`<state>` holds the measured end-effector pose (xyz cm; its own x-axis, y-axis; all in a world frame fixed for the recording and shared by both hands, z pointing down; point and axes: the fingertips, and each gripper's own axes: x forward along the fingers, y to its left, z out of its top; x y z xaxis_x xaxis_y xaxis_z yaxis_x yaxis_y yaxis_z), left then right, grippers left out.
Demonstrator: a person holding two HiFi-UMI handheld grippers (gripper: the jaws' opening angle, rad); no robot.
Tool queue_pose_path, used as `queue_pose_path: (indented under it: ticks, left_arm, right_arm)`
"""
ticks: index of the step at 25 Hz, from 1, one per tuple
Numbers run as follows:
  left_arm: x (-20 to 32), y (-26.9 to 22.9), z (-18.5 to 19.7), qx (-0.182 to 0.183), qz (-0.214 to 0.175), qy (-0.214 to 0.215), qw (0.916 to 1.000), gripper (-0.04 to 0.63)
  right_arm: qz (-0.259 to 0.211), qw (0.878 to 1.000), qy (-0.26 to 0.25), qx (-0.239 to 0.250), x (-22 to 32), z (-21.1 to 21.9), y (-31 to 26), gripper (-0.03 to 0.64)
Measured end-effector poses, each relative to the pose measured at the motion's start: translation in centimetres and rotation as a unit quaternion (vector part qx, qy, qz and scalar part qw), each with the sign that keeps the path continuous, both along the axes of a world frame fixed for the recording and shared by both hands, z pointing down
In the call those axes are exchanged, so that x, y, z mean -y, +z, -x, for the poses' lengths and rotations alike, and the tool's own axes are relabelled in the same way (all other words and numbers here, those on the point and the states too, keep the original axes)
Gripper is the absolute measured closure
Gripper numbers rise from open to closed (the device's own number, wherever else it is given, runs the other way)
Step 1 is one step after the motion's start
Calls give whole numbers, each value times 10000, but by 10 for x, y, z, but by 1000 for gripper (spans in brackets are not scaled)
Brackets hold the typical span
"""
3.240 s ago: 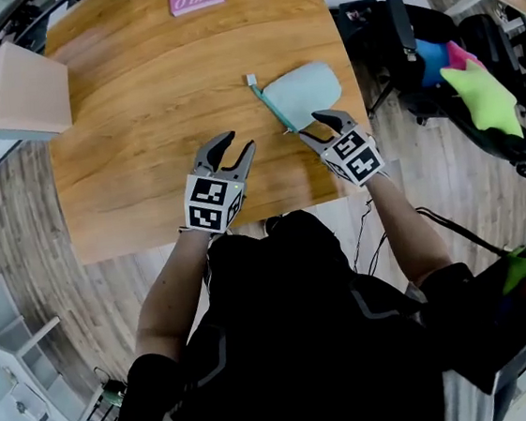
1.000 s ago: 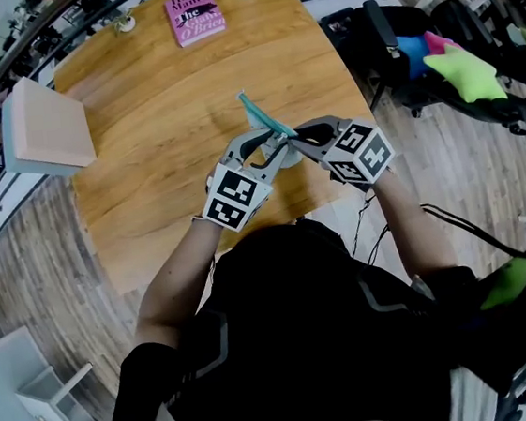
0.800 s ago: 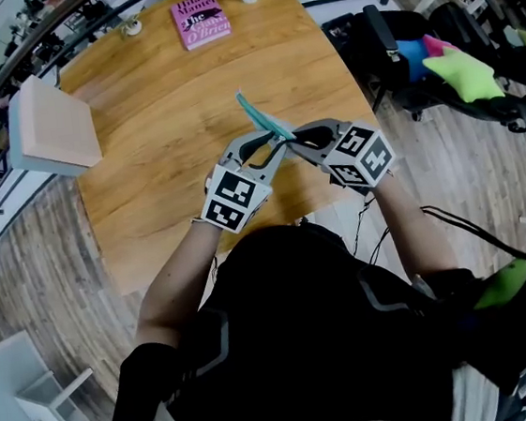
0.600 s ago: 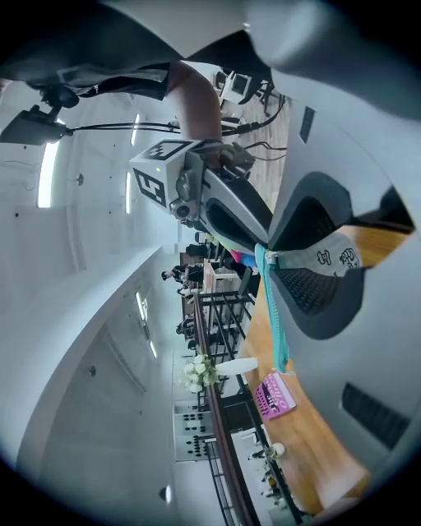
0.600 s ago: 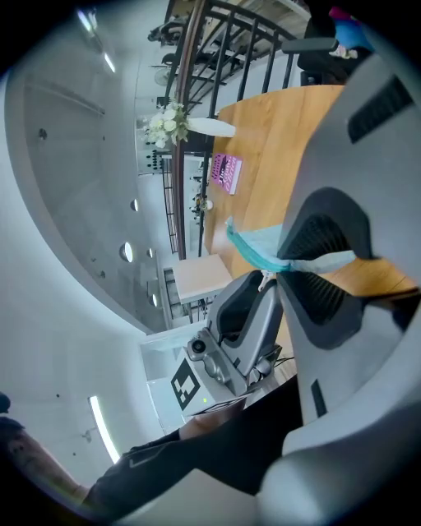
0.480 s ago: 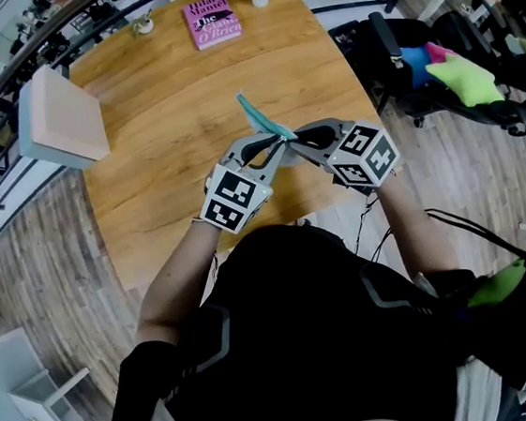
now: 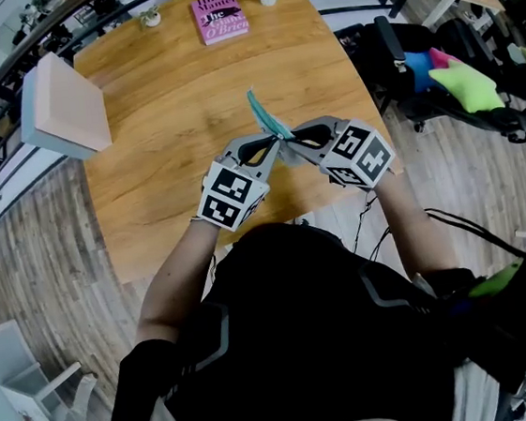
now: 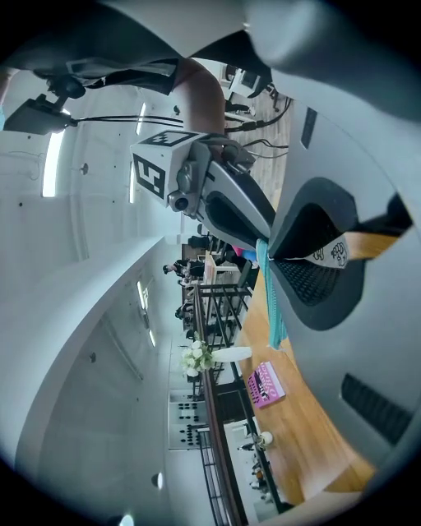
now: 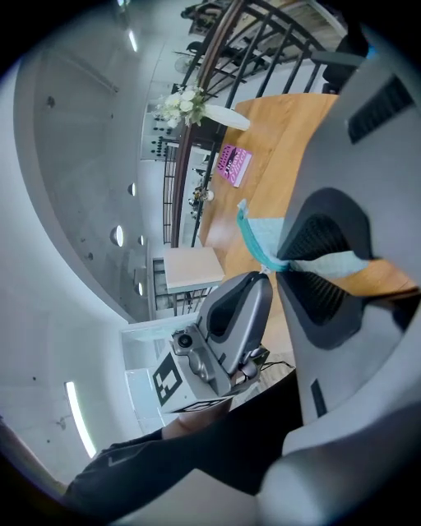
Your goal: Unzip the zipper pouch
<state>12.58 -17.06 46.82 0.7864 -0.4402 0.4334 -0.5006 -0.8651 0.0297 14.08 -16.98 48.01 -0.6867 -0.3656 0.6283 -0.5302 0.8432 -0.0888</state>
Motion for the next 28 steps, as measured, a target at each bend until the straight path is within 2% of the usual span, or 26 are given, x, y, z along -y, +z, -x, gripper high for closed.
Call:
queue_pose_path:
  ticks: [6, 10, 16, 19, 22, 26, 28]
  left_arm:
    - [6, -4, 11, -331, 355, -229, 9986, 563]
    - [5, -5, 16, -369, 437, -285, 9980, 563]
    - [4, 1, 24, -519, 785, -339, 9950, 563]
    - [4, 1, 27, -559, 831, -345, 9944, 563]
    - [16, 3, 43, -635, 910, -649, 9917, 565]
    - [27, 6, 60, -380, 771, -685, 9939, 565]
    - [32, 4, 68, -392, 740, -809, 9932, 565]
  right_arm:
    - [-21, 9998, -179, -8, 3, 10, -4, 568]
    - [71, 9995, -297, -3, 1, 15, -5, 569]
    - [163, 9986, -492, -59, -3, 22, 1, 571]
    - [194, 9980, -600, -36, -5, 24, 1, 572]
    - [276, 9968, -744, -29, -11, 26, 3, 574]
    - [366, 9963, -781, -18, -11, 25, 4, 572]
    - [349, 9960, -820, 32, -10, 28, 1, 572]
